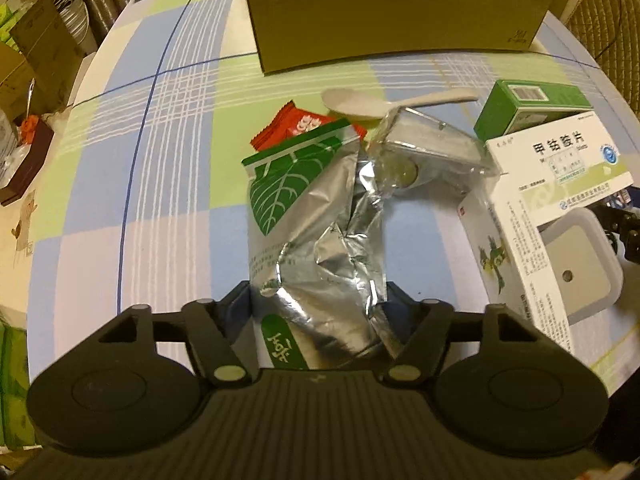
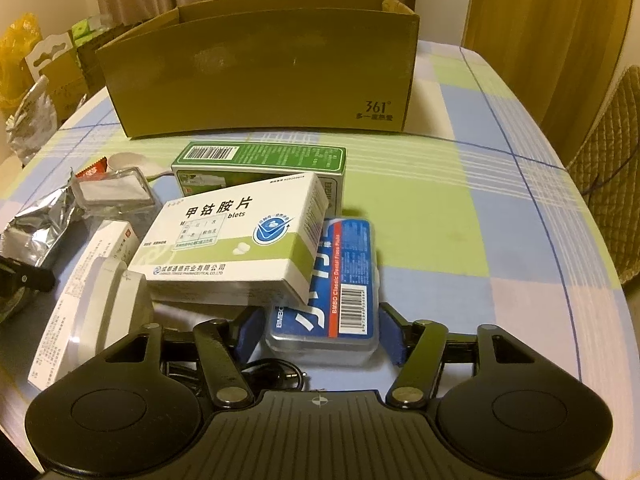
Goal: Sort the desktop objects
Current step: 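Grasp the foil tea bag with the left tool while the right tool grasps the blue toothpick case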
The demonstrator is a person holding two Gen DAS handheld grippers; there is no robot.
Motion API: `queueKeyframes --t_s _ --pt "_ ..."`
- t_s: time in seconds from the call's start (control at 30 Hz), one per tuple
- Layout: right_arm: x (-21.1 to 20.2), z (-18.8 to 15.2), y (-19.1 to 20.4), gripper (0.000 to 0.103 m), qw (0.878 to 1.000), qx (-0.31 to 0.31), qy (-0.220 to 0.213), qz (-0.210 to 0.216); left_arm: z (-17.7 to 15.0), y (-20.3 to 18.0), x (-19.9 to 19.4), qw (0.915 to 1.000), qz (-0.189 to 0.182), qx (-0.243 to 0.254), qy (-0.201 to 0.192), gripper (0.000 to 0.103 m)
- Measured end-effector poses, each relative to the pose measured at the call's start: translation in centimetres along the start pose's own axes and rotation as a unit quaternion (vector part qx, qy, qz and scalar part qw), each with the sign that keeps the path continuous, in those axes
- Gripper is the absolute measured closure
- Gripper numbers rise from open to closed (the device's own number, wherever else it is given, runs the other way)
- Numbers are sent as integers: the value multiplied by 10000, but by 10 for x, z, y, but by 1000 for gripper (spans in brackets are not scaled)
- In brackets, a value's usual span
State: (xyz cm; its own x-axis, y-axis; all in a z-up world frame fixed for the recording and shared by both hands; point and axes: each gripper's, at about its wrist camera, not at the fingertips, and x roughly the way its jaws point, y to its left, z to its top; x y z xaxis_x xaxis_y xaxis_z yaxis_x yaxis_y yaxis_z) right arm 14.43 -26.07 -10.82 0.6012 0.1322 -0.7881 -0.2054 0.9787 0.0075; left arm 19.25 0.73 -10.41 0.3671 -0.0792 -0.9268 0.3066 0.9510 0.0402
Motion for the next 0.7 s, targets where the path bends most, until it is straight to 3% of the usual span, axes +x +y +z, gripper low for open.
queueKeyframes --t_s 0.07,0.23,0.33,0.53,0.7 --pt "2 0 1 38 10000 -63 -16 -8 -2 -2 1 10000 60 7 -35 28" --pt "7 -1 -2 38 10000 24 9 -3 -1 4 2 9999 -76 -72 -35 29" --pt "5 -1 -3 49 10000 56 -20 -50 0 4 2 9999 -93 -30 -30 34" --pt "-1 -2 -9 49 9996 191 -57 -207 -3 9 -3 9998 -80 -176 -104 50" --pt "-12 0 -13 50 9983 275 -227 -452 -4 11 -8 9995 -134 -261 -150 55"
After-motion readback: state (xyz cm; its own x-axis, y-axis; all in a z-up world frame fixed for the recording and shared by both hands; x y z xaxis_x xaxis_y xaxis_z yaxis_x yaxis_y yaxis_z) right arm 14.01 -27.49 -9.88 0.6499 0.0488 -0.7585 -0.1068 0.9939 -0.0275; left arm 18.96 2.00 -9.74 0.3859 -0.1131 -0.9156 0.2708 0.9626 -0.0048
